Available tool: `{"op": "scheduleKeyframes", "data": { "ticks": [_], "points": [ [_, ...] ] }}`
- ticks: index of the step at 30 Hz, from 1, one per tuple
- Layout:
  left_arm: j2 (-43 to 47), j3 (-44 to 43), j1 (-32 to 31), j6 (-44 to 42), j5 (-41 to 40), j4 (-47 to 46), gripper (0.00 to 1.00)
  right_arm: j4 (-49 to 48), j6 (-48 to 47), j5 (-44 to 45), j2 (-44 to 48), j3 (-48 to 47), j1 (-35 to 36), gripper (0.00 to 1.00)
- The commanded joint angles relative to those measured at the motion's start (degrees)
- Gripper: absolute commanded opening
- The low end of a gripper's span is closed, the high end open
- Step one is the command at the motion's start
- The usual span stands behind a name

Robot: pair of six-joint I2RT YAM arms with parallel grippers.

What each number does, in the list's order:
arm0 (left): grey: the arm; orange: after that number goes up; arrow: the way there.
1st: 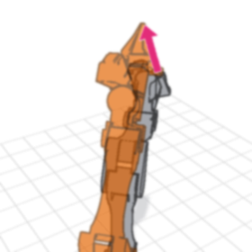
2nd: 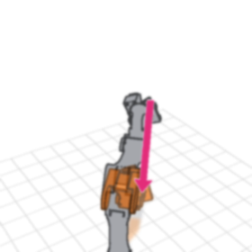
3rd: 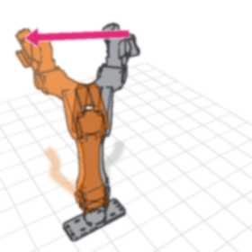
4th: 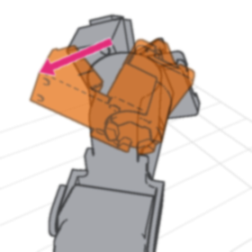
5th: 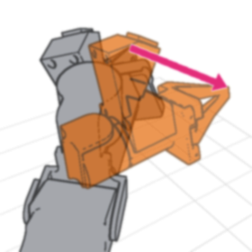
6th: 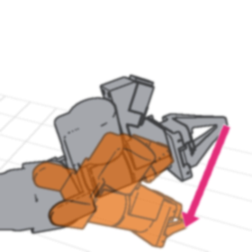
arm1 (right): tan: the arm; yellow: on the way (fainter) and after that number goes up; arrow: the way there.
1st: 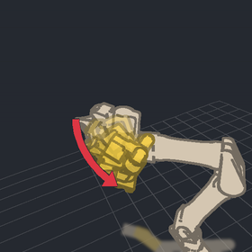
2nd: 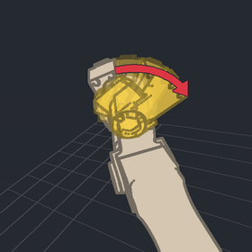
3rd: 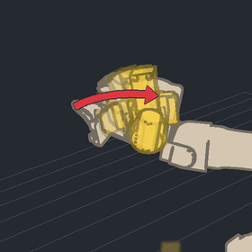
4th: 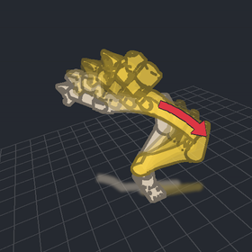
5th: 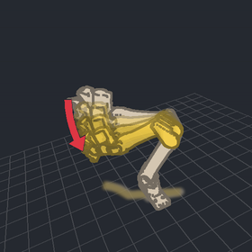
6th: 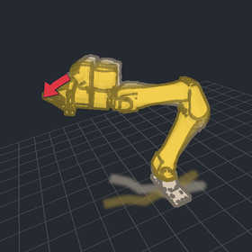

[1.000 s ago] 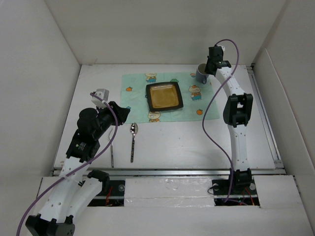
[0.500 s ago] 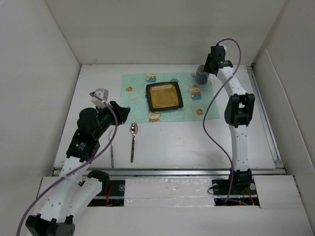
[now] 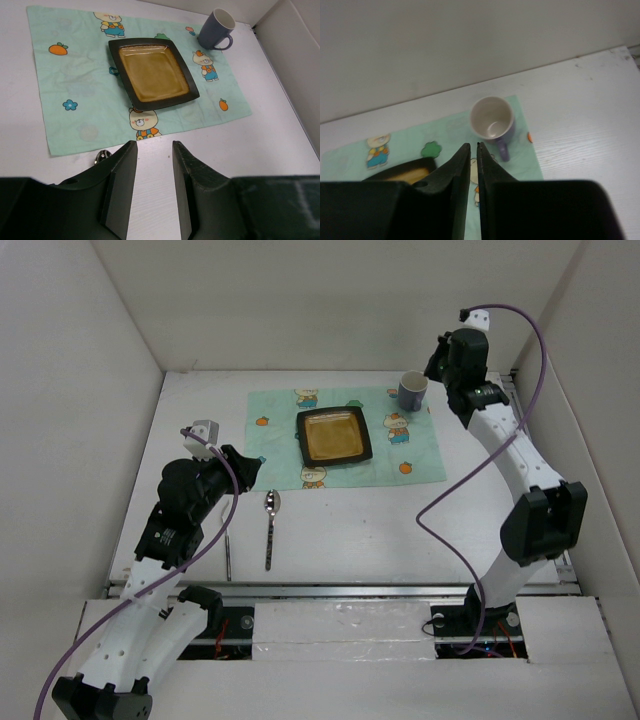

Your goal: Set the dinner table for one person

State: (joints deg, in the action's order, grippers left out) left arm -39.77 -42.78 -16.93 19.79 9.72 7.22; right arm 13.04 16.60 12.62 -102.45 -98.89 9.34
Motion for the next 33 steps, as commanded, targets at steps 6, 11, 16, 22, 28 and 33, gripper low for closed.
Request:
{"op": "scheduleKeyframes", "data": {
  "ticks": [6, 11, 16, 22, 28, 33],
  "points": [
    [4.9, -1.8, 2.1, 0.7, -2.1, -2.7, 0.12, -19.8, 3.8, -2.3, 13.2, 32.3, 26.8, 0.0],
    [6.5, -2.2, 2.1, 0.9, -2.9, -2.1, 0.0, -16.7, 5.5, 2.0, 9.9, 36.2, 42.9, 0.02],
    [7.9, -2.7, 2.1, 1.3, -4.9, -1.5, 0.1, -16.7, 8.3, 5.7, 3.9, 32.7, 54.4, 0.37],
    [8.7, -2.7, 2.1, 1.1, -4.9, -1.3, 0.31, -10.6, 10.4, 10.2, -8.0, 22.9, 59.5, 0.6],
    [9.3, -2.7, 1.5, 1.0, -5.0, -1.2, 0.31, -7.2, 11.6, 12.3, -15.7, 16.9, 59.5, 0.6],
    [8.8, -2.7, 1.0, 0.9, -4.8, -1.2, 0.32, -4.9, 12.5, 13.1, -20.7, 11.6, 59.5, 0.6]
  ]
}}
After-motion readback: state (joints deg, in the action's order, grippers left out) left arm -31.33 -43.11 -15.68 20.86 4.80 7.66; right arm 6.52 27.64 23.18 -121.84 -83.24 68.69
